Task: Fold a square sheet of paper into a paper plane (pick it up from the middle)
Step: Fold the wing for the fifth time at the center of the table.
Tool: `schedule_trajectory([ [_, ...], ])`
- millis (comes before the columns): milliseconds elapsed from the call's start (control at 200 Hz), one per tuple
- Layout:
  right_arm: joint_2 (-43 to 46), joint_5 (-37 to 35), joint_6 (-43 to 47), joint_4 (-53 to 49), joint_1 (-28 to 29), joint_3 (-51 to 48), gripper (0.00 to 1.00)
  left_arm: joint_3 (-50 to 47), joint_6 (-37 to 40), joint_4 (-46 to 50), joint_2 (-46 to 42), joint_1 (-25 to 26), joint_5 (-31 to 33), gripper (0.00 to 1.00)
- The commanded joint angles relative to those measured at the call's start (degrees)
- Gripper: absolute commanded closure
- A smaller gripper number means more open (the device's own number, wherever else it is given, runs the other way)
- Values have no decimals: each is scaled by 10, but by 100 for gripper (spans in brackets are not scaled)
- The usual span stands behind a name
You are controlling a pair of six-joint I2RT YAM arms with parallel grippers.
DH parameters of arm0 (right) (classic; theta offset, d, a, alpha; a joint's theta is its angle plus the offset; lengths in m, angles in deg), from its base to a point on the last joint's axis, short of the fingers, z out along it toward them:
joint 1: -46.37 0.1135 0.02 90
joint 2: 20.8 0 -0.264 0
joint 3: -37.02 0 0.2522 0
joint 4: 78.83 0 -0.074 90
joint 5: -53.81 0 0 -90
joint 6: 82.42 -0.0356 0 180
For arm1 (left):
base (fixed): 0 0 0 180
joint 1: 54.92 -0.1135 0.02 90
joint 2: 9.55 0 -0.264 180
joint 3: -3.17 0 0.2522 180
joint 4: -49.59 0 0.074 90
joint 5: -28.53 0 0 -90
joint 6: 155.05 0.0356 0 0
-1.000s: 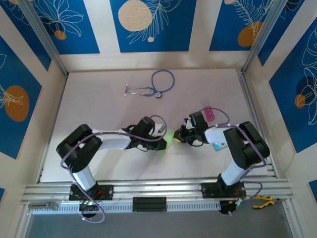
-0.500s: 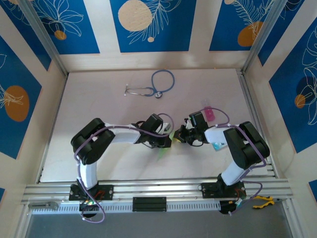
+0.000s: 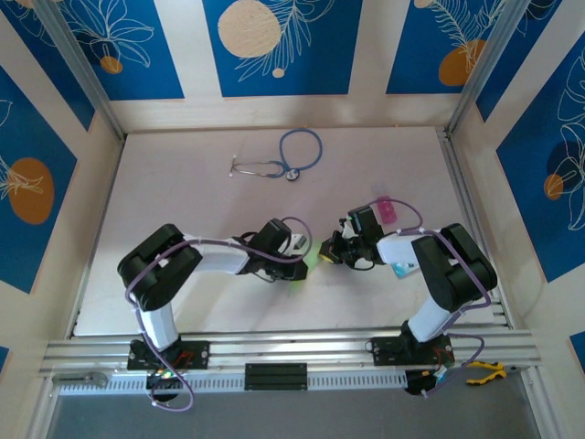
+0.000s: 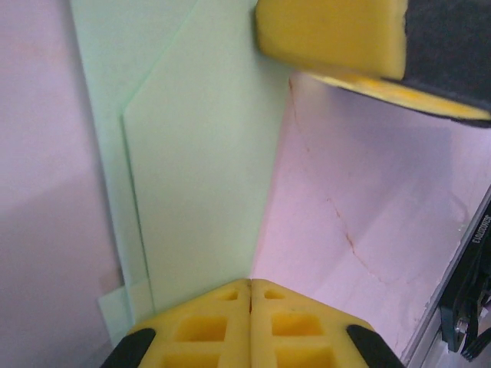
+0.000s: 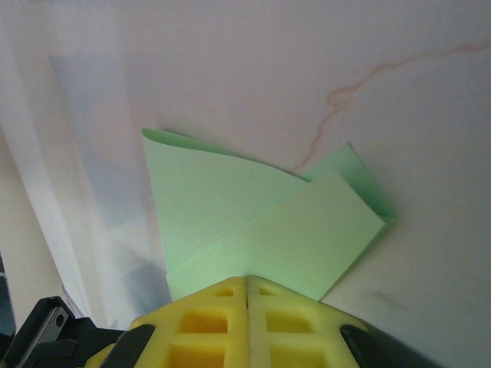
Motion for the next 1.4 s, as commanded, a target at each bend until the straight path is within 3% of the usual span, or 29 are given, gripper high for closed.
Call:
schedule_trajectory([
  [0,-25,-51,7,-52,-3,-8,99,-24,23,68,-17,4,-4,91],
  [310,-25,-48,4,-53,0,-7,99,-27,27,54,-81,4,-12,85],
  [620,-27,-48,4,-52,1,-8,99,-29,41,58,-65,10,-38,84],
  [1046,-34,-49,4,-55,1,-9,99,-47,79,123,-74,12,15,87],
  [1396,-38,-50,6,-55,1,-10,99,-77,70,118,-89,12,27,91],
])
